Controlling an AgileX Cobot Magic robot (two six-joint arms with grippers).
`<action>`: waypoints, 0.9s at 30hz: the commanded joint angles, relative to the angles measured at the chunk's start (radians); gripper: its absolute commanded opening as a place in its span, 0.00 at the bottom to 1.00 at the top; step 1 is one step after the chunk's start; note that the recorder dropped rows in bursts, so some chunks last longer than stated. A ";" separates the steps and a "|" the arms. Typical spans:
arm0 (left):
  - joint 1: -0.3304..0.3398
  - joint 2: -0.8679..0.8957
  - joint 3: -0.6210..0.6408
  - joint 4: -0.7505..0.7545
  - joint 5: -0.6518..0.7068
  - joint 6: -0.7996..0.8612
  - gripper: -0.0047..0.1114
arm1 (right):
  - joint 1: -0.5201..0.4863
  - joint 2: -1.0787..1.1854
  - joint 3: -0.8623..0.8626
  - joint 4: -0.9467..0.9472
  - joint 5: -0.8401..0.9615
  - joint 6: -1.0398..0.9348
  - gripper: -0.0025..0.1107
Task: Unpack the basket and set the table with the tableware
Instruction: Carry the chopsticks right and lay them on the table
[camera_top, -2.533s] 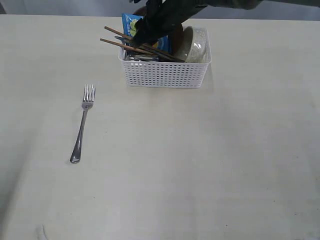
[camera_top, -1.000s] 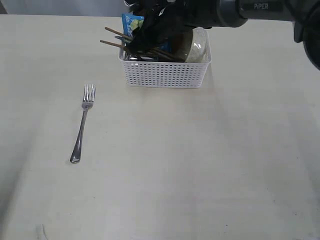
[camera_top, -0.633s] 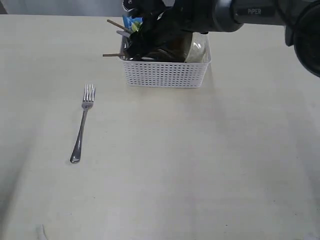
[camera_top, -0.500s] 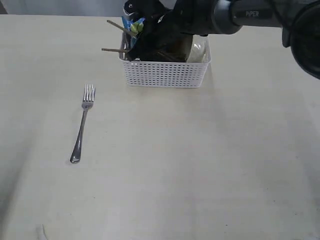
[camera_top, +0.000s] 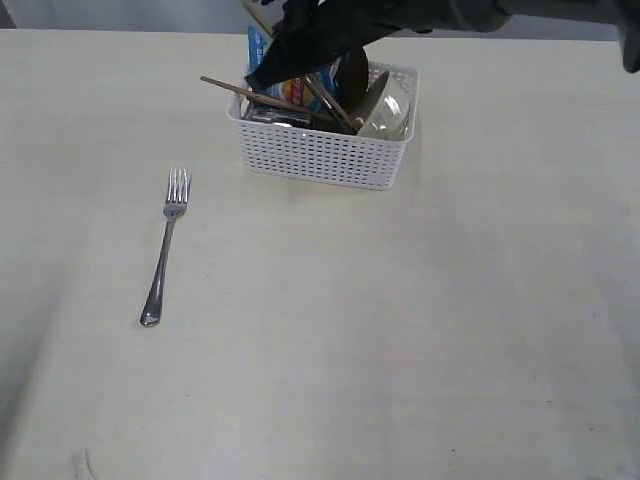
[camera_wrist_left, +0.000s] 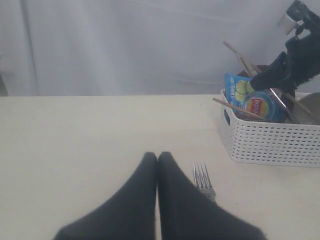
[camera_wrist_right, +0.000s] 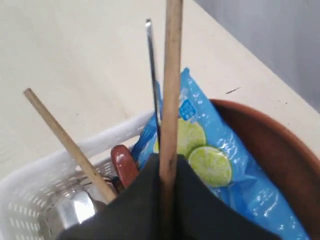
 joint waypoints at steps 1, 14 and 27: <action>-0.001 -0.004 0.003 -0.003 -0.006 0.000 0.04 | -0.003 -0.051 0.003 0.002 0.038 0.005 0.02; -0.001 -0.004 0.003 -0.003 -0.006 0.000 0.04 | -0.006 -0.220 0.003 -0.001 0.108 0.005 0.02; -0.001 -0.004 0.003 -0.003 -0.006 0.000 0.04 | -0.054 -0.368 0.003 -0.350 0.264 0.435 0.02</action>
